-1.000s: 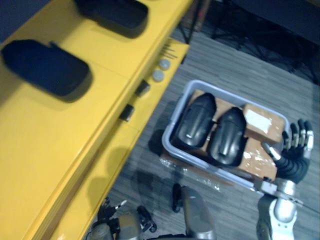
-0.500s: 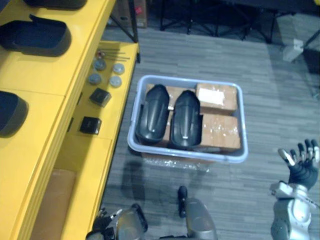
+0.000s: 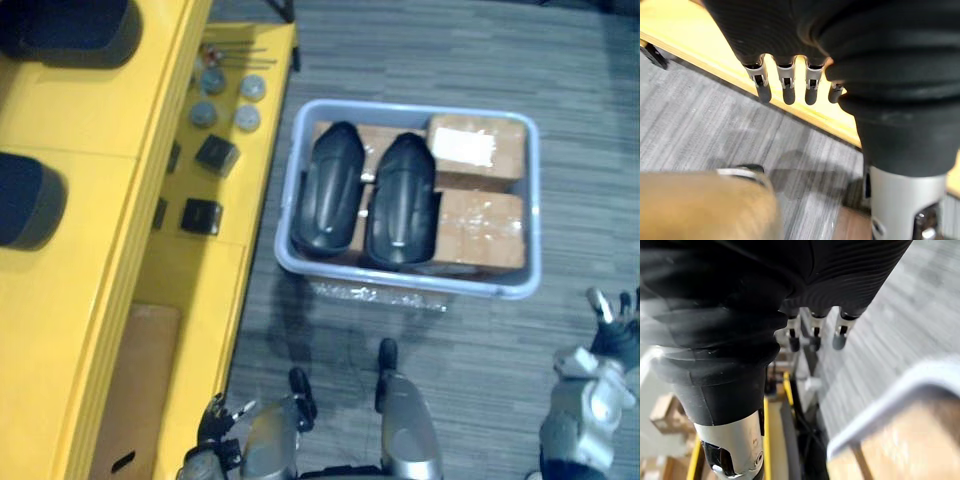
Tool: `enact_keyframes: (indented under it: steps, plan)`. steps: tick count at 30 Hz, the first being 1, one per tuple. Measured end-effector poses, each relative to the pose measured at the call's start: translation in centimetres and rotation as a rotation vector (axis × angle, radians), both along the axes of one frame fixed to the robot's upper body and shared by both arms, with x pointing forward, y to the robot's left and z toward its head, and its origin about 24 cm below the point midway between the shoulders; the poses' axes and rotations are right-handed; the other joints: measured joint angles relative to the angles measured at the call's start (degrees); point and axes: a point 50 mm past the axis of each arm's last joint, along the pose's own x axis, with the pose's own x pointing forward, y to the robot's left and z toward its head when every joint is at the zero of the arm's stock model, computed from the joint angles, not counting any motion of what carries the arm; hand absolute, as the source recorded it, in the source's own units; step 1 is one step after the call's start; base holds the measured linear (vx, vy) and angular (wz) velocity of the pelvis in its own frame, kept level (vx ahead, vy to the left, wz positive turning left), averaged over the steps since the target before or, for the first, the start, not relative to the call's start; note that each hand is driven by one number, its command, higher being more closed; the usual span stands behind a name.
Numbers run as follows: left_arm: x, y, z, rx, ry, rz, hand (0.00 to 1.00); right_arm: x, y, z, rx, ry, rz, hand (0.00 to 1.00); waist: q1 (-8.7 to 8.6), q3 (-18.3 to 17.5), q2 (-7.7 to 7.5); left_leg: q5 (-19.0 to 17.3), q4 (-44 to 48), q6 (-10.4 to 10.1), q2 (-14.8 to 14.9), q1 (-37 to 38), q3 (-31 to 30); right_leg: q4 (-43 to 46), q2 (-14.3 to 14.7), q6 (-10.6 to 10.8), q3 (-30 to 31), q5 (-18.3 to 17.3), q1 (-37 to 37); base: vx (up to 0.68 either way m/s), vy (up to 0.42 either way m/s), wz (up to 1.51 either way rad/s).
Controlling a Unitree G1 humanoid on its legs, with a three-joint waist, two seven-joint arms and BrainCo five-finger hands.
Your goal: Walk over and take plastic housings, then place them on the shelf
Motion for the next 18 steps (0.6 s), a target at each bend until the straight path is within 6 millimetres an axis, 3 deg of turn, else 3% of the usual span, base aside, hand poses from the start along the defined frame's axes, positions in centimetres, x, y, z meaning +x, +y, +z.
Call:
enact_keyframes:
  steps: [5,10,15,18]
  plan:
    - [-0.5,-0.1,-0.5,-0.030,0.044,0.013,0.00,4.6,-0.6,5.2,-0.115,0.016,0.059,0.00,2.40,0.29,0.59,0.48,0.22,0.73,-1.57,-2.00,-1.81,-0.20,-1.49,0.45,-1.55,0.44,-0.76,-0.01,0.055,0.20]
    - [-0.4,-0.9,-0.6,-0.043,0.048,-0.024,0.00,7.0,-1.2,8.5,-0.211,0.095,0.064,0.00,3.10,1.10,2.41,0.76,0.86,1.21,-2.84,-3.65,-3.81,0.70,-2.80,0.53,-2.84,0.48,-1.50,-0.03,0.035,0.17]
    - [-0.5,-1.3,-0.8,-0.050,0.058,-0.043,0.00,8.8,-1.1,8.8,-0.178,0.201,0.083,0.00,3.65,1.20,3.00,0.76,2.17,1.22,-3.51,-5.17,-4.44,2.13,-3.44,0.54,-2.86,0.47,-2.92,-0.04,0.022,0.05]
    - [-0.3,-1.9,-0.8,-0.079,0.052,-0.038,0.00,8.5,-2.6,9.8,-0.182,0.250,0.028,0.00,4.21,2.06,4.82,0.73,3.24,1.27,-3.94,-5.81,-4.60,3.70,-4.35,0.49,-2.89,0.41,-3.82,-0.06,0.028,0.04]
